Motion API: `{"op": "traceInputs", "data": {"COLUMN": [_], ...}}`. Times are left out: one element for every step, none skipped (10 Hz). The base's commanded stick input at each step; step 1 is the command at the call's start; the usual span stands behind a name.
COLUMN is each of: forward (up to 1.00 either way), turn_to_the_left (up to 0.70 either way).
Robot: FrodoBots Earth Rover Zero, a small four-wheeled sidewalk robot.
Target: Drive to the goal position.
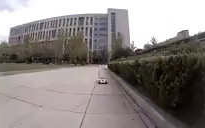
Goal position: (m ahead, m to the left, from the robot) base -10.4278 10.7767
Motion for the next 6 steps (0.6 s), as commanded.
{"op": "traceInputs", "data": {"forward": [0.70,0.70,0.70,0.70,0.70,0.70], "turn_to_the_left": [0.27,0.27,0.27,0.27,0.27,0.27]}}
